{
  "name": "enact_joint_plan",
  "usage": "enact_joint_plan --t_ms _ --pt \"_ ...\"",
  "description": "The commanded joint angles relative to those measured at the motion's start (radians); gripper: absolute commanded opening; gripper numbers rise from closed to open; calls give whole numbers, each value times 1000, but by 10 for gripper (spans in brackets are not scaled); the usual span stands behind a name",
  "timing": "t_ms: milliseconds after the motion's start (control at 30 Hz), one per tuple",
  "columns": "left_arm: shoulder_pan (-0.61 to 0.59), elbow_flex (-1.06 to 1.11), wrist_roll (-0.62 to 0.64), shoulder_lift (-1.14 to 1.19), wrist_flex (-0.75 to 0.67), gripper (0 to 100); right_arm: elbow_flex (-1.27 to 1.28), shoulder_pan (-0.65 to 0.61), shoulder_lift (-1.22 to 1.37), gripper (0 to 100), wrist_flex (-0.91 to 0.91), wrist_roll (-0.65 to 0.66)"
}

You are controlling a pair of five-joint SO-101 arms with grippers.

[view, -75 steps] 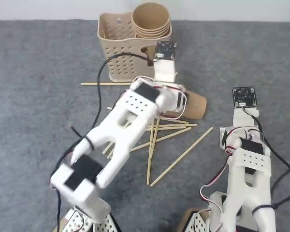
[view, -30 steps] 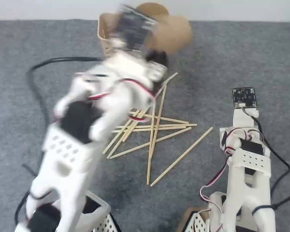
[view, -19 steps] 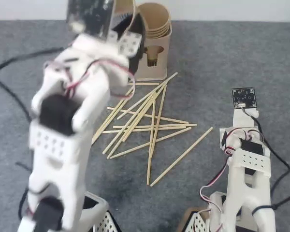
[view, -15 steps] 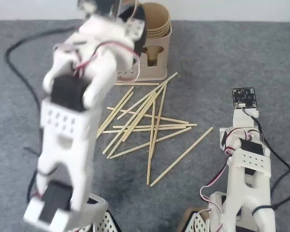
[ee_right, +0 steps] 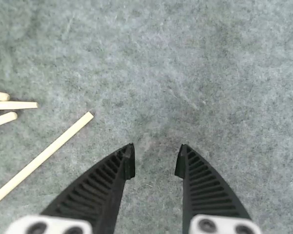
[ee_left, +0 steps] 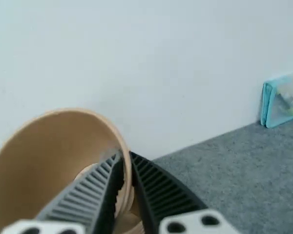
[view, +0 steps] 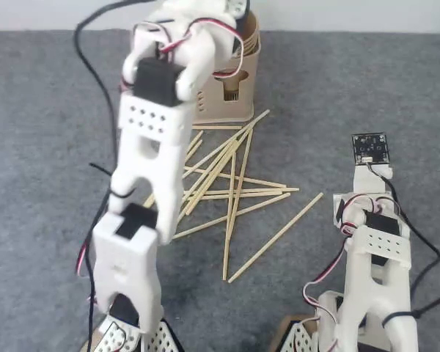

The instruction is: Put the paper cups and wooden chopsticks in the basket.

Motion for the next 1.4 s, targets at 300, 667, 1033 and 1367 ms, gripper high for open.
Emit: enact_joint_plan --t_ms 300,667,1033,1367 --pt "-29 -104 -2 123 -60 12 9 10 -42 154 -21 20" --pt "-31 -116 144 110 -14 207 11 -7 -36 154 -25 21" --pt "-35 -257 124 -78 299 206 11 -5 -35 154 -27 23" --pt "-107 12 126 -341 551 152 11 -5 -35 154 -27 23"
